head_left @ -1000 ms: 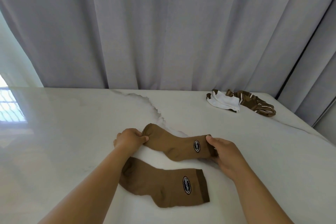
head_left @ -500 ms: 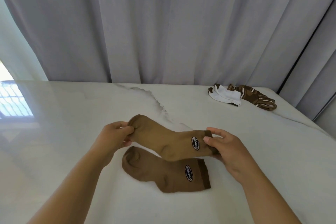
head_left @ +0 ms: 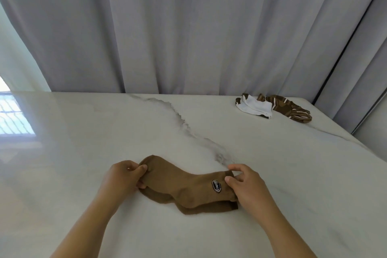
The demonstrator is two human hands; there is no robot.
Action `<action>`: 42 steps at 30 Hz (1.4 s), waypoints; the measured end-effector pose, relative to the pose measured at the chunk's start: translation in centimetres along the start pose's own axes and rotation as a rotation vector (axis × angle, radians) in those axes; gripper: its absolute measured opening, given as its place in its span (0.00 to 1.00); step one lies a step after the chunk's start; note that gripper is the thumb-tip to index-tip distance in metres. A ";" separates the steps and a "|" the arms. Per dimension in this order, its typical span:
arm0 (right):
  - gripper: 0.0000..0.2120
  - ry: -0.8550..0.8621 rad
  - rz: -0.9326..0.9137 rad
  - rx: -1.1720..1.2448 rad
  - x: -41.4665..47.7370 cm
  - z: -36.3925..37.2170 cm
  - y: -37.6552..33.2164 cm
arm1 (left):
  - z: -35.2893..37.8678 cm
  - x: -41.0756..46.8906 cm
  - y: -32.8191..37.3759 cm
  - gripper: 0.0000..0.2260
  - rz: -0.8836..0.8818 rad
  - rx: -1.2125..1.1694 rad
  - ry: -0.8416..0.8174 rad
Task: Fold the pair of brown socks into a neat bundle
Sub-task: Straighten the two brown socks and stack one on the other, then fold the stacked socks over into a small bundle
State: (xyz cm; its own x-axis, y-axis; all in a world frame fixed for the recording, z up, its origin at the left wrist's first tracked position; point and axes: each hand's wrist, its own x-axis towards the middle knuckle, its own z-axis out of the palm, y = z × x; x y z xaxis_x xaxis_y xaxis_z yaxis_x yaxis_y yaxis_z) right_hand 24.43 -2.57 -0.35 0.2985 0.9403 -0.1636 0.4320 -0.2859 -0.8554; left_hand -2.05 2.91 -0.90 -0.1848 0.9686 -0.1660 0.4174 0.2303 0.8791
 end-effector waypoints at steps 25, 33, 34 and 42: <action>0.08 0.296 -0.353 -0.606 -1.6 2.6 1.9 | 1.5 -1.3 -1.4 0.15 0.074 0.451 0.118; 0.11 0.383 -0.651 -0.729 -2.5 4.2 -0.3 | 2.4 -2.0 -1.3 0.10 0.159 0.169 0.186; 0.11 0.340 -0.725 -0.714 -2.9 5.0 -0.5 | 2.4 -2.0 -1.3 0.10 0.158 0.141 0.192; 0.24 0.045 -0.777 -0.848 -4.8 8.9 -0.1 | 2.5 -1.9 -1.5 0.14 0.153 0.017 0.209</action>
State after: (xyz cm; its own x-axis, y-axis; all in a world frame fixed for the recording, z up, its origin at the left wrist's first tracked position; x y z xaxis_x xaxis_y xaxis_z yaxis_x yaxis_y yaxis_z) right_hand 15.36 -5.42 -3.90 -0.2761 0.9147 0.2951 0.9412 0.3195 -0.1096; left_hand -0.10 0.90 -3.05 -0.2972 0.9525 0.0661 0.4696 0.0855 0.8788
